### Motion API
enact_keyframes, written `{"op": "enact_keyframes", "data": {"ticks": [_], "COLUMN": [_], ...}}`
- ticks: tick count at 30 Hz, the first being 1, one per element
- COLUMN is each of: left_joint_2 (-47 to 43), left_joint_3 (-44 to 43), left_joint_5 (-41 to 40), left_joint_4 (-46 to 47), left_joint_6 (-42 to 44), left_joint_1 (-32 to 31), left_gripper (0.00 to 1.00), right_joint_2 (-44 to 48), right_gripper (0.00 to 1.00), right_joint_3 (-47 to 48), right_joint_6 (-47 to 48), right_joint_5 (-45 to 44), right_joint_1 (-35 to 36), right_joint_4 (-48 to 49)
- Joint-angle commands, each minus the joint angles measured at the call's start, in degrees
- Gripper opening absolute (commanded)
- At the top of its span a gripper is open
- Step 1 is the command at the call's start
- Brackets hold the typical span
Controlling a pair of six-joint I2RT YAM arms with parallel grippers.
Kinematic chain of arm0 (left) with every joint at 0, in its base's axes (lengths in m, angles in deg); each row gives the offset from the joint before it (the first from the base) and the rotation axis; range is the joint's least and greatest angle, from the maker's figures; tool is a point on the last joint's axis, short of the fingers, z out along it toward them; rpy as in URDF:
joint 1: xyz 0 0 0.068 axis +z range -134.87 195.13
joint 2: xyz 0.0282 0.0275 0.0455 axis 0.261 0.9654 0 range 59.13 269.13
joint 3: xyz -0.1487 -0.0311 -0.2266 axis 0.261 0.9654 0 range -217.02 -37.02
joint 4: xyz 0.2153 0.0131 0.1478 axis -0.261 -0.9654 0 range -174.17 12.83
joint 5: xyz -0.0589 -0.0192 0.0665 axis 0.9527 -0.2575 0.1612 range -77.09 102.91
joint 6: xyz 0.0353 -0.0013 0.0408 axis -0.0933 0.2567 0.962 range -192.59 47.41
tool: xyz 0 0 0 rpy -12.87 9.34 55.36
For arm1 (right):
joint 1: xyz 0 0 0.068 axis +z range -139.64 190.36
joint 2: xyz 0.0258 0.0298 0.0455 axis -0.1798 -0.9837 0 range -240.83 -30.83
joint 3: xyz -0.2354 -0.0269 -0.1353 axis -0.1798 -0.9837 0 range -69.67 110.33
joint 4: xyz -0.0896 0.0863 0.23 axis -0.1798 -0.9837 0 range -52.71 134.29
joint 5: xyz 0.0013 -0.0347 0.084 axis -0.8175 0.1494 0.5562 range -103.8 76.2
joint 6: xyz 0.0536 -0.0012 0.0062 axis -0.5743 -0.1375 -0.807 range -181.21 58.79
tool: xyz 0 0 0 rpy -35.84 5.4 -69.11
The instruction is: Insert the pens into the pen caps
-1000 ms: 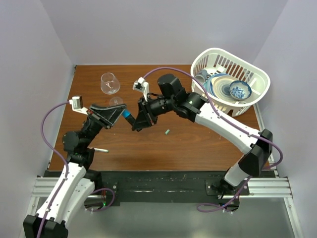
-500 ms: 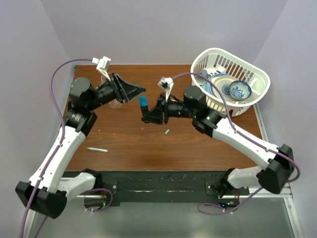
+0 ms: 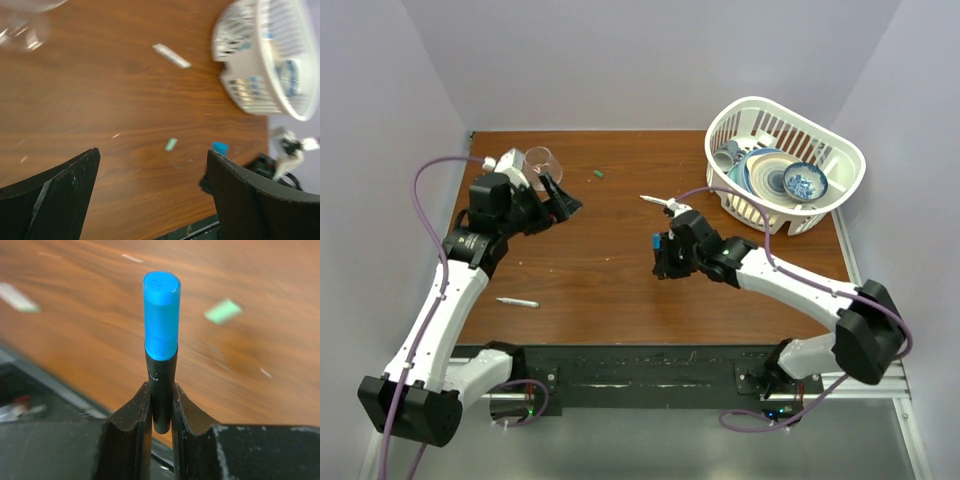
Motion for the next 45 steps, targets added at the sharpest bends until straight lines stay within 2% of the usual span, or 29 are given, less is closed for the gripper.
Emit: {"op": "enact_keyframes", "data": {"ticks": [1, 4, 7, 13, 26, 30, 35, 40, 45], "left_joint_2": [-0.7, -1.2, -0.8, 1.5, 6.0, 10.2, 13.3, 14.9, 17.7], "left_joint_3": [5.3, 8.4, 10.3, 14.2, 23.5, 23.5, 22.9, 22.6, 22.0], "left_joint_5": [-12.1, -18.5, -21.6, -22.9, -25.0, -25.5, -30.3, -33.4, -33.4], "left_joint_4": [-12.6, -18.5, -23.5, -29.3, -25.8, -24.4, -23.7, -23.2, -19.3], "left_joint_6": [-5.2, -11.3, -16.7, -24.6, -34.4, -36.2, -38.1, -38.9, -35.6], "left_joint_1": [4.5, 5.6, 6.0, 6.3, 6.7, 6.9, 6.9, 6.9, 7.0], "left_gripper": [0.91, 0.86, 0.80, 0.75, 0.72, 0.69, 0.68, 0.67, 0.62], "right_joint_2": [-2.7, -4.7, -7.0, -8.3, -10.7, -11.3, -11.8, -10.6, -9.2], "right_gripper": [0.06, 0.08, 0.10, 0.14, 0.21, 0.24, 0.33, 0.37, 0.40], "right_joint_3": [2.0, 1.5, 1.5, 1.0, 0.3, 0.2, 0.0, 0.3, 0.7], "right_joint_6": [-2.8, -4.5, -6.1, -7.0, -7.9, -9.5, -9.7, -9.3, -8.5], "right_joint_5": [-11.2, -12.0, -12.6, -15.6, -16.9, -16.8, -16.4, -16.8, -17.2], "right_joint_1": [0.0, 0.0, 0.0, 0.1, -0.8, -1.1, -1.1, -1.1, -1.2], "right_joint_4": [-9.8, -11.1, -12.5, -12.7, -11.3, -12.1, -11.5, -11.8, -12.5]}}
